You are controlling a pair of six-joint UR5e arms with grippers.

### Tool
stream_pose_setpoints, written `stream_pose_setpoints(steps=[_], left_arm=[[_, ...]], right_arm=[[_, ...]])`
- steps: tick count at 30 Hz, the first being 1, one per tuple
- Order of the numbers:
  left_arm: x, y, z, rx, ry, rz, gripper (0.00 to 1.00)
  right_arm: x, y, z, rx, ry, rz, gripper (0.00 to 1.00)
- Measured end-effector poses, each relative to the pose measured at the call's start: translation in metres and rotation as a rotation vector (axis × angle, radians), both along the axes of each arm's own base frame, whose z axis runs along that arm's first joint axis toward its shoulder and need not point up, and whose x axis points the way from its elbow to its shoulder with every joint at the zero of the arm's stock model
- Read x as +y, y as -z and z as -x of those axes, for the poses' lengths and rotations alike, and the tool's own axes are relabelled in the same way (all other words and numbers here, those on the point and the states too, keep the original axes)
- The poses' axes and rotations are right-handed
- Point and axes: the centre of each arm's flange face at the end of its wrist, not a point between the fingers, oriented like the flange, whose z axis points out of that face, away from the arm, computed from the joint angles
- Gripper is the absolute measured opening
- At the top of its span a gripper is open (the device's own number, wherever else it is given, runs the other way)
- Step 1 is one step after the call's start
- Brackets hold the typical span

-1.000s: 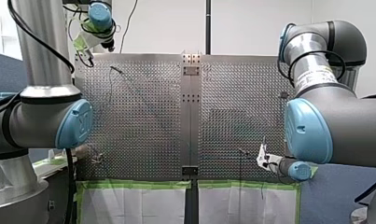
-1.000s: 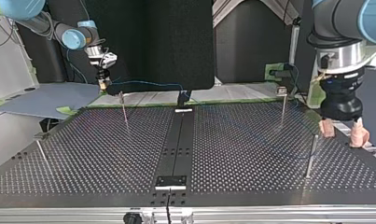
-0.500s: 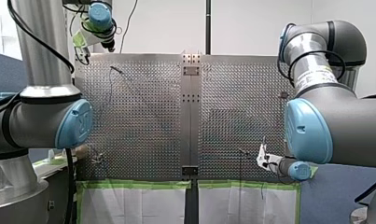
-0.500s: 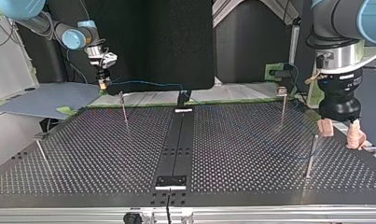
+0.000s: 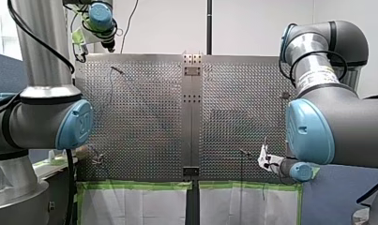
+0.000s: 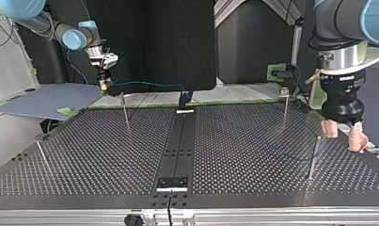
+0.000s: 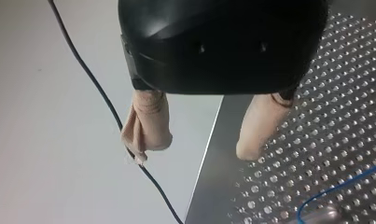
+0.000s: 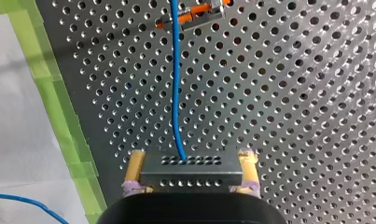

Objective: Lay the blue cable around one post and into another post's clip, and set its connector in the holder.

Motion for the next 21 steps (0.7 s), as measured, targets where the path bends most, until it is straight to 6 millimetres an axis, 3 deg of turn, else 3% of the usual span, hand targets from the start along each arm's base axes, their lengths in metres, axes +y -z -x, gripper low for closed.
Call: stream_pose_setpoints(steps=[21], left_arm=[[-0.0026,0.0000,0.0010,0.048,0.011,-0.181,1.00]], right_arm=[[0.0006,0.0002,-0.0011,0.000,-0.002,-0.001,0.00]])
